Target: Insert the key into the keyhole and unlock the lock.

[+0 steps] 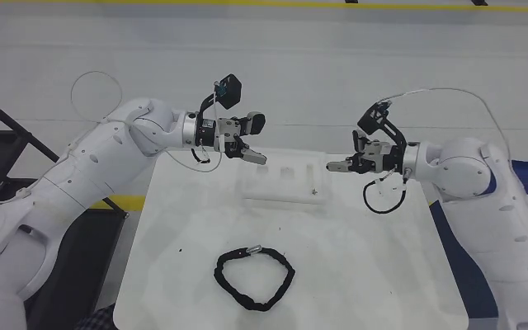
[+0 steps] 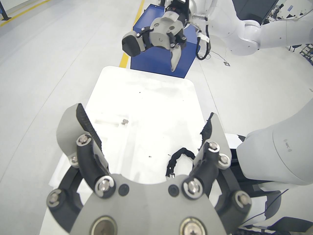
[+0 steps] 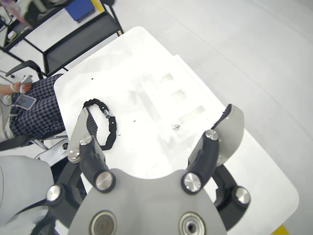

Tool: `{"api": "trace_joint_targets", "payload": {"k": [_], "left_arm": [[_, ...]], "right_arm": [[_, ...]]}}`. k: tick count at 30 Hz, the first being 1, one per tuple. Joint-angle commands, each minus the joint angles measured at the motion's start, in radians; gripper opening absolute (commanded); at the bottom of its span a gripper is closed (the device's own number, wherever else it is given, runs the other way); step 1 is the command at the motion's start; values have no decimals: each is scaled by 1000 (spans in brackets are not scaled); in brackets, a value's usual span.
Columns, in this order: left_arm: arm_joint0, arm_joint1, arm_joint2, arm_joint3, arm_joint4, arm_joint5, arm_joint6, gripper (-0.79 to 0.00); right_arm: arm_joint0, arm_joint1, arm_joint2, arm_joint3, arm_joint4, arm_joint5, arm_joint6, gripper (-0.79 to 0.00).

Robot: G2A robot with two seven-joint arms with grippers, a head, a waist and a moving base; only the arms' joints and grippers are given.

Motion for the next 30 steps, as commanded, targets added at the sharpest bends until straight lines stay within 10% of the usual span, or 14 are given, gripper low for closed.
{"api": "trace_joint_targets", "payload": {"k": [1,30], "left_arm": [[0,0,0,0,0,0,0,0],[0,0,0,0,0,0,0,0]], "right_arm": [[8,-7,-34,28,-34,83,-7,0],[136,-174,-464,328,-98,557,-33,-65]]}}
